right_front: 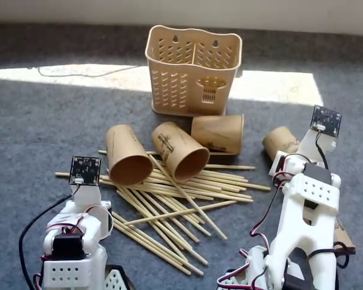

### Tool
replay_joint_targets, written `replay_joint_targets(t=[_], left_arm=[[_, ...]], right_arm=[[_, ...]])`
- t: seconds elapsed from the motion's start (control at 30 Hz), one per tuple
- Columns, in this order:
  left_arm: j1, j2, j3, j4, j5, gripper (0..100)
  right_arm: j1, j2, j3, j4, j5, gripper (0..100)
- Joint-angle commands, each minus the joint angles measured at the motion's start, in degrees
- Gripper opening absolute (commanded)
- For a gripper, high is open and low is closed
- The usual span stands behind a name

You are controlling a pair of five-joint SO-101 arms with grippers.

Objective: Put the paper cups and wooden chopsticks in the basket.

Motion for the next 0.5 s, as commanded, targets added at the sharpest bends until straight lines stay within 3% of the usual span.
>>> replay_joint_targets(t=[0.0, 0.13, 0.3, 0.47], left_arm=[[1.2, -0.7, 1.0, 0.1, 0.3, 1], [1.2, -0.7, 1.0, 0.1, 0.3, 1], [1.2, -0.7, 1.0, 0.1, 0.3, 1], [1.2, -0.7, 1.0, 0.1, 0.3, 1]], right_arm=[[0.4, -1.1, 2.0, -6.5, 0.4, 13.2], [0.4, -1.7, 4.2, -10.3, 0.4, 0.2], [0.4, -1.7, 4.0, -9.9, 0.7, 0.5], [0.6, -1.8, 1.8, -3.1, 1.6, 0.5]])
